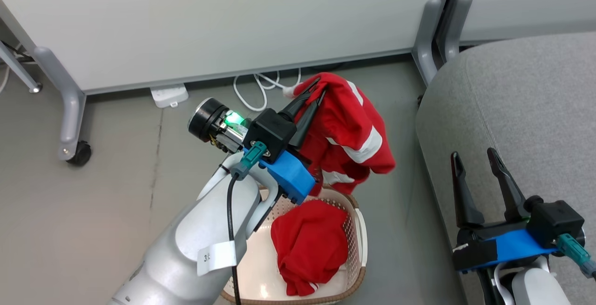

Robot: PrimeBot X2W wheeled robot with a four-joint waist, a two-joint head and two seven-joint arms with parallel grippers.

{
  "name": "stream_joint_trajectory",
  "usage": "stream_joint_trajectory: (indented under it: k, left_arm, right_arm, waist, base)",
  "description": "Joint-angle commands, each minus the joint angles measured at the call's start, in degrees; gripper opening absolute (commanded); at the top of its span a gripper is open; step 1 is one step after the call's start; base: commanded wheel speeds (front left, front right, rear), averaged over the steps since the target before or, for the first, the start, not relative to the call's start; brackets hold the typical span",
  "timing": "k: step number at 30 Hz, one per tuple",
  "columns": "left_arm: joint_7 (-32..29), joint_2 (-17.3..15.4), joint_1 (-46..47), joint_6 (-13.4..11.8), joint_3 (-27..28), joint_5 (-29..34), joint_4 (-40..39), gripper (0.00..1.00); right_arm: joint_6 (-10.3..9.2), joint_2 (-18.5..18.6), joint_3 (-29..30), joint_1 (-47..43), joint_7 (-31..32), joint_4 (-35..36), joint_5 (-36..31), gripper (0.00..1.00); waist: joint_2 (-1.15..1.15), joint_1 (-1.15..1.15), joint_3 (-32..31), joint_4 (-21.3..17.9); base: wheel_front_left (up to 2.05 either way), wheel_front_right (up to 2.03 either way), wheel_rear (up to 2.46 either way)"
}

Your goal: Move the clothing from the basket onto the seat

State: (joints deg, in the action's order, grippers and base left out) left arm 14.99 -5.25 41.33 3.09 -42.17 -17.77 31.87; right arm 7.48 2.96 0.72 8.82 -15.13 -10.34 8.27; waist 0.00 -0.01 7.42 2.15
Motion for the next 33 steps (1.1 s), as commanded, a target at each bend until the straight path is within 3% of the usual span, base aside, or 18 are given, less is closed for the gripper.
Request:
stream_joint_trajectory:
  k: [1, 18, 24, 33]
  left_arm:
    - [0.28, 0.08, -0.40, 0.29, 0.43, 0.40, -0.40, 0.00]
    - [0.28, 0.95, -2.40, 1.85, 2.01, 2.17, -0.98, 0.00]
    - [0.28, 1.09, -2.62, 2.06, 2.42, 2.74, -0.75, 0.00]
    - [0.28, 1.63, -2.56, 2.53, 2.31, 3.06, -0.66, 0.00]
  right_arm:
    - [0.03, -0.09, 0.14, -1.08, -0.04, -0.09, 0.41, 1.00]
    - [0.03, -0.10, -1.06, -3.67, -0.04, -0.42, 1.49, 1.00]
    - [0.03, 0.12, -5.75, -3.24, -0.04, -0.80, -0.68, 1.00]
    - [0.03, 3.56, -13.68, -0.77, -0.04, -1.97, -1.25, 1.00]
  waist:
    - [0.00, 0.01, -1.17, 0.37]
    - [0.00, 0.01, -4.78, 0.89]
    - [0.00, 0.01, -4.58, 0.75]
    - [0.00, 0.01, -4.29, 0.94]
  base:
    - [0.00, 0.00, 0.00]
    - [0.00, 0.00, 0.00]
    - [0.00, 0.00, 0.00]
    - [0.00, 0.00, 0.00]
